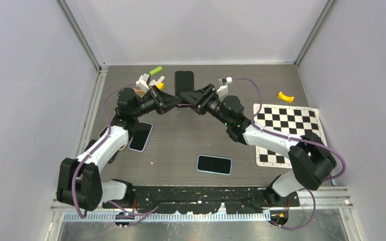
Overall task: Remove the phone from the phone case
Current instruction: Remove the phone case from the phone.
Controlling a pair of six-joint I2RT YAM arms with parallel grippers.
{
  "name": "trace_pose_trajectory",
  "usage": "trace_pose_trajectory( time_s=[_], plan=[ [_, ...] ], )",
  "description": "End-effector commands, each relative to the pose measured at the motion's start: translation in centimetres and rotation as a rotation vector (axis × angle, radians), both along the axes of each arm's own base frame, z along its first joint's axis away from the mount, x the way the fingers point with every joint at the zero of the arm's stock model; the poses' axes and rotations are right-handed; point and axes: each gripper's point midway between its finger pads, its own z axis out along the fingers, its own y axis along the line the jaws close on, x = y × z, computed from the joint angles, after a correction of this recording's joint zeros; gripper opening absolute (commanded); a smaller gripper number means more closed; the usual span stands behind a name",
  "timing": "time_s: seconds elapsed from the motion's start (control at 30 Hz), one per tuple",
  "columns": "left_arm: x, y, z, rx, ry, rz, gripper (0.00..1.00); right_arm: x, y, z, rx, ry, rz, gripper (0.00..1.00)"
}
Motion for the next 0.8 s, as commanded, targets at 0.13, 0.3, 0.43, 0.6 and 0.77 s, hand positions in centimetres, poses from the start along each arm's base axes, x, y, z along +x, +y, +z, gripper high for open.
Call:
trace_pose_trajectory(
  time_s=[0.13,0.3,0.43,0.6,0.77],
  plan=[
    [2.7,0.8,3.7,-0.017,-0.148,0.104,0.0,-7.7,0.3,3.1,-0.04,-0.165,0.307,0.9],
    [3.9,1.5,3.1,-0.061,-0.069,0.135,0.0,-8.5,-0.9,2.2,-0.088,-0.208,0.292,0.95],
    [4.3,1.5,3.0,-0.133,-0.005,0.137,0.0,-8.0,-1.8,0.4,-0.178,-0.229,0.237,0.86],
    [4.2,1.6,3.3,-0.197,0.056,0.135,0.0,-6.6,-1.9,-0.7,-0.288,-0.252,0.193,0.7],
    [3.8,1.7,3.7,-0.23,0.083,0.138,0.0,-4.7,-1.2,-1.6,-0.305,-0.225,0.15,0.68]
  ],
)
